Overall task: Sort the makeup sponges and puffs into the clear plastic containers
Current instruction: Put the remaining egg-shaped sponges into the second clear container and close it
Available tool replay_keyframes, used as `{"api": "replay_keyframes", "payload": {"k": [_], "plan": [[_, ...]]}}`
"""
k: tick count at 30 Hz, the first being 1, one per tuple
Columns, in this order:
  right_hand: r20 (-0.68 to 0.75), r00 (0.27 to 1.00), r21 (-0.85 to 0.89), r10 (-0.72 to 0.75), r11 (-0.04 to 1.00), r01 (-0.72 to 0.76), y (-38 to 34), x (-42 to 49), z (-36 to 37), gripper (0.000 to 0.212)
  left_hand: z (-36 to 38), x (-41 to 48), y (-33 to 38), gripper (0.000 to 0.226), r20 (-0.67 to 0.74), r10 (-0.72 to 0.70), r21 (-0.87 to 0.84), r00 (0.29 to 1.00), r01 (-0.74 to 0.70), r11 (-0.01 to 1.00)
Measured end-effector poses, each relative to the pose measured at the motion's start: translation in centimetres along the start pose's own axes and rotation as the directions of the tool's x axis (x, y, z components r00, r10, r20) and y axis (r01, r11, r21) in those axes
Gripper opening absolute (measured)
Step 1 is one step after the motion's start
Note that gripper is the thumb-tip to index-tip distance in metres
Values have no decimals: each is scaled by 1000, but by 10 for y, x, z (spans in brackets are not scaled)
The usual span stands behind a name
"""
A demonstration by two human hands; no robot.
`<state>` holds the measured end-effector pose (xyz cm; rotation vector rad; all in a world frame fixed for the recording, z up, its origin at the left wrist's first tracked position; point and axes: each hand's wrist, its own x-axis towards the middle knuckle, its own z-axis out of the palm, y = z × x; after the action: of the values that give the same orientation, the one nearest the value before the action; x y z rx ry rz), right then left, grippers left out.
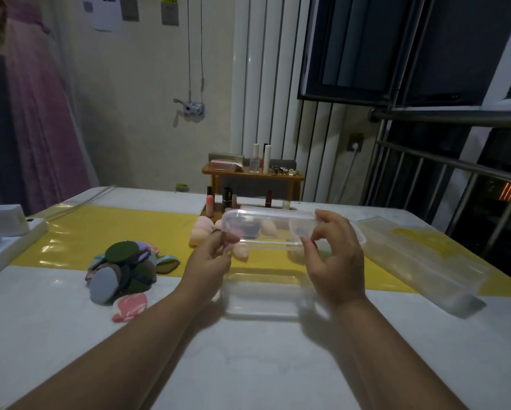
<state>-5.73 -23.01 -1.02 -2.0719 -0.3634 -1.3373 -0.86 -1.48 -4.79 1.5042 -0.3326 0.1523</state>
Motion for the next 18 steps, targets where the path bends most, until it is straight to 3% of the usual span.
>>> {"api": "replay_keyframes", "payload": {"k": [3, 8, 11, 14, 18], "plan": [[22, 992, -63, 125, 990, -123, -1, 11, 1, 14, 6, 2, 9, 43, 33, 3, 0, 999, -3, 1000], [-15, 957, -223, 288, 932, -284, 4, 37, 3, 32, 19, 9, 16, 66, 200, -64, -10, 978, 67, 998], [20, 915, -253, 404, 887, -386, 6, 44, 6, 44, 22, 11, 10, 76, 236, -104, -168, 966, 146, 975], [123, 890, -313, 440, 868, -386, 6, 39, 13, 55, 22, 12, 3, 76, 252, -148, -216, 956, 204, 955], [275, 821, -537, 501, 788, -301, 9, 35, 17, 55, 23, 14, -2, 74, 209, -148, -200, 967, 190, 961]]}}
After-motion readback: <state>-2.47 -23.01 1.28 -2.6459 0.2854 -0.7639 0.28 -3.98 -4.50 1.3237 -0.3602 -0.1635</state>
